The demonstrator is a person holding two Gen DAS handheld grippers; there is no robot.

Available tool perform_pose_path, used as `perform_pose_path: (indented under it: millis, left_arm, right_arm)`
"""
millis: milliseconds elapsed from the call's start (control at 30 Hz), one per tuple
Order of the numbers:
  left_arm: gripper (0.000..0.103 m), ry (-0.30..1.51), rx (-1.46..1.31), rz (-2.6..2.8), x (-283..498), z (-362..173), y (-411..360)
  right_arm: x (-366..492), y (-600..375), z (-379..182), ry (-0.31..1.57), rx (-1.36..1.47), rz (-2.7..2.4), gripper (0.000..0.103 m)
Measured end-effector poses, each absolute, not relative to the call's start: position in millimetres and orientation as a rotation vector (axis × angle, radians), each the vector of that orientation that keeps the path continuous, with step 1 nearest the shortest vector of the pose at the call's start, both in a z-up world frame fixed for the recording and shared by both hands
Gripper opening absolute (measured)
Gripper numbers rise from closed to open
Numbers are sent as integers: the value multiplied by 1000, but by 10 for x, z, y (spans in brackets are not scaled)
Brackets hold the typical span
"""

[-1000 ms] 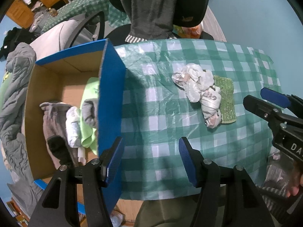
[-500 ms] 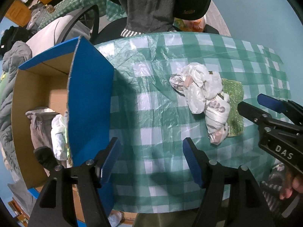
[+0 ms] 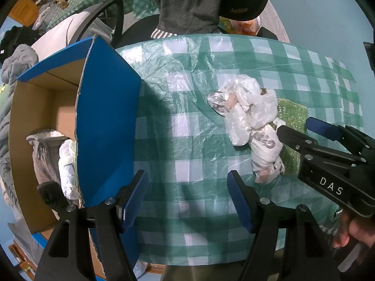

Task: Organize soft objects
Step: 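Lower the left tool onto the white plastic bundle while the right tool approaches the green scrubber cloth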

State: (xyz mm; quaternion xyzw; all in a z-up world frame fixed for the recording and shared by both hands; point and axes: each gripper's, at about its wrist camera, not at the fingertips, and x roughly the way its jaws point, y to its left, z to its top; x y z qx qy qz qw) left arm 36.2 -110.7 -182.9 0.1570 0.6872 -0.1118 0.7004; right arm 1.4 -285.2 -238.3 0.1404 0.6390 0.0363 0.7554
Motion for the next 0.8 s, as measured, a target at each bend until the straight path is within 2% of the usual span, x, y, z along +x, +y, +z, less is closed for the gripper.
perform_pose_path:
  millis: [300,800]
  left_arm:
    - [72,1539,348,-255,395,-1854,-1128]
    - [73,1552,367,-274,427,-1862,-1244]
  right_arm:
    - [-70,-3040,-2371,1381,363,8,63]
    - [-120,-3027,-2623,1457,281,-27,63]
